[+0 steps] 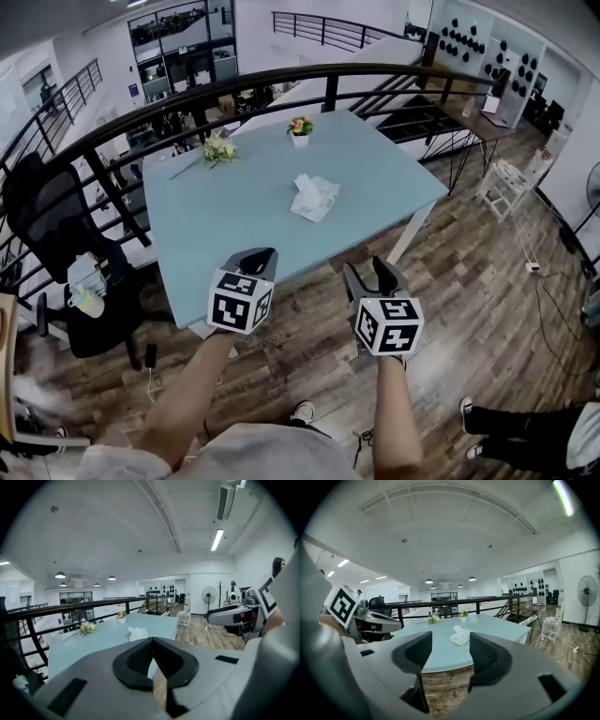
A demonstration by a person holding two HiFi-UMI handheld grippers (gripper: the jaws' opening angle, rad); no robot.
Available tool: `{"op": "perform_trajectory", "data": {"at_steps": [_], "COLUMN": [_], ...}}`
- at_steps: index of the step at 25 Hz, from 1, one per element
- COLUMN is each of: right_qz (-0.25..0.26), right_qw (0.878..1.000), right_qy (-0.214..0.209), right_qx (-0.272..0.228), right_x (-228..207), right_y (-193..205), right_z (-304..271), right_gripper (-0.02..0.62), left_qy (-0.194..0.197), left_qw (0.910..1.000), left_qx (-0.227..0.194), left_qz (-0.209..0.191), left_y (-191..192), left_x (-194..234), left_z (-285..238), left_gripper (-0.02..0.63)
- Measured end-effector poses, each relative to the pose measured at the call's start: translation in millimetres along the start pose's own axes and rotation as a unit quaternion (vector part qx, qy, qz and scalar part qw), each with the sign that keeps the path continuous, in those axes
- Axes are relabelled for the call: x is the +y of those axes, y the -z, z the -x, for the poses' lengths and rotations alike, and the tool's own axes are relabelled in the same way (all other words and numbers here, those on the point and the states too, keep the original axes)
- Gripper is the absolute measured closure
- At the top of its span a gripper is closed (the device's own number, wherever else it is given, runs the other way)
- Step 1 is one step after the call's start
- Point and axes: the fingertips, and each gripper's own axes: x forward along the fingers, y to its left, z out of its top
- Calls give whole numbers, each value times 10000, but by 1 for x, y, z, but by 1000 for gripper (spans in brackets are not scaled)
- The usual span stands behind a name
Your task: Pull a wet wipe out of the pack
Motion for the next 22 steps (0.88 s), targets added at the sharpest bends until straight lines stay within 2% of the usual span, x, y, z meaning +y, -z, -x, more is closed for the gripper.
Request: {"op": "perform_trajectory", "data": {"at_steps": [13,22], "right_qz": [28,99], "right_qw": [9998,9996], "right_qy": [-167,-277], "right_qx": [64,47], "right_x": [-42,-53], "right_y": [-4,-8], "right_z": [-17,-33], "right_gripper": [350,350], "left_qy": [-245,-405], "left_qw": [9997,9992], "left_qx": [80,12], "left_qz": [-38,19], "left_y": [-11,-18], "left_x": [-15,-4], "left_z": [-34,-46], "left_gripper": [611,611]}}
